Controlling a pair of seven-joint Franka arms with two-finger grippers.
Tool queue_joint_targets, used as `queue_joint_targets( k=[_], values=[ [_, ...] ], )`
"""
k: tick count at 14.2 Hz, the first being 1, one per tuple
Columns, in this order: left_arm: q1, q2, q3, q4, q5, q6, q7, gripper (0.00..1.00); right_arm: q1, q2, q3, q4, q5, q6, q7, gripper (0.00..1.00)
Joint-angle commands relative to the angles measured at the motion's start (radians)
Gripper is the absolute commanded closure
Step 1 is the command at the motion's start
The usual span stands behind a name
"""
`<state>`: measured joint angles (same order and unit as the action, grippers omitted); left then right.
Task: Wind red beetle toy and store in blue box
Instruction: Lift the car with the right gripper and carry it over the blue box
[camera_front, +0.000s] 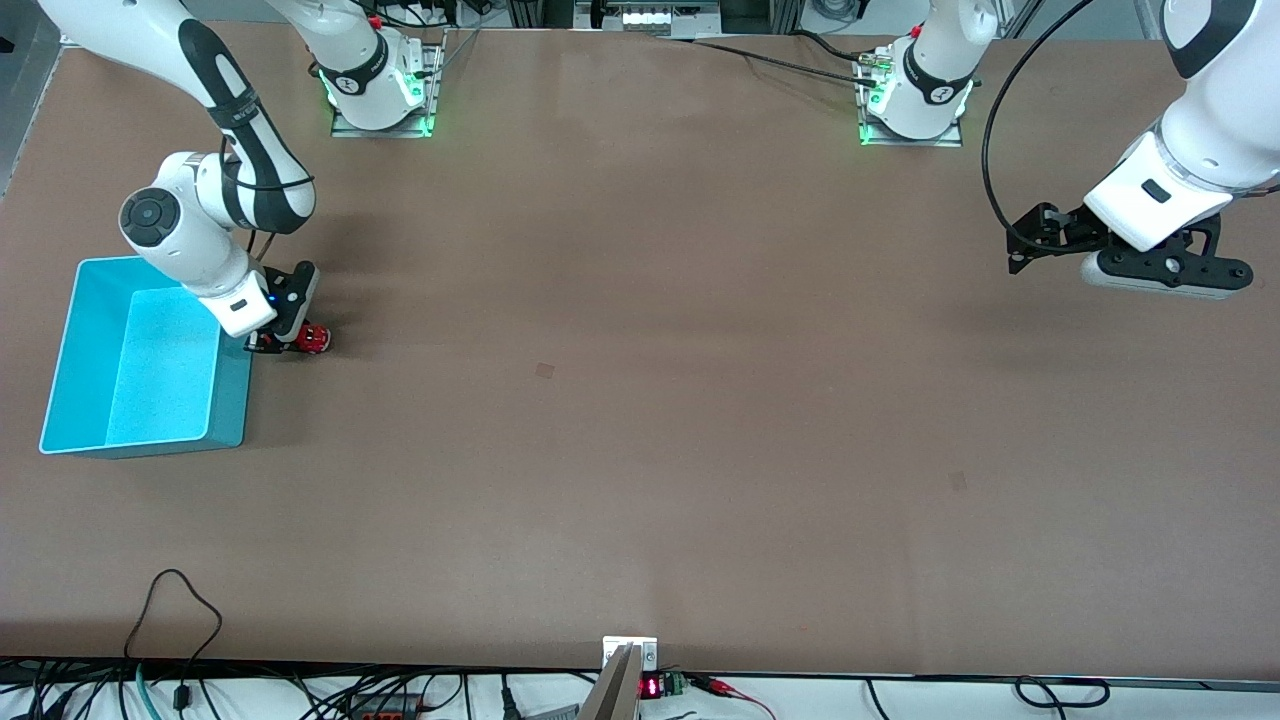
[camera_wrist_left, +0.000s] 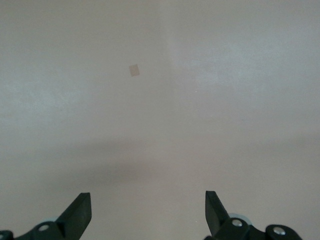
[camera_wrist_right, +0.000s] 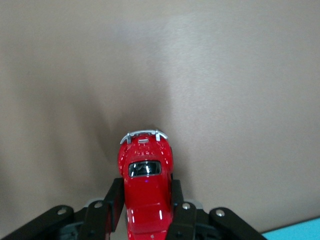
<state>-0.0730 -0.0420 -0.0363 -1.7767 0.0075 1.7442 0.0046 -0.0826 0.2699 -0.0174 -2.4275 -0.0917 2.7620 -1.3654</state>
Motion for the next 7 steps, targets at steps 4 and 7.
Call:
queue_joint_targets(
  k=[4, 7],
  values=[
    [-0.004, -0.018, 0.004, -0.013, 0.02, 0.005, -0.012, 0.0, -0.006, -0.063, 0.147, 0.045, -0.002, -0.054, 0.496, 1.0],
    [-0.004, -0.019, 0.004, -0.013, 0.02, 0.003, -0.017, 0.0, -0.008, -0.083, 0.157, 0.166, -0.002, -0.256, 0.71, 1.0]
  ],
)
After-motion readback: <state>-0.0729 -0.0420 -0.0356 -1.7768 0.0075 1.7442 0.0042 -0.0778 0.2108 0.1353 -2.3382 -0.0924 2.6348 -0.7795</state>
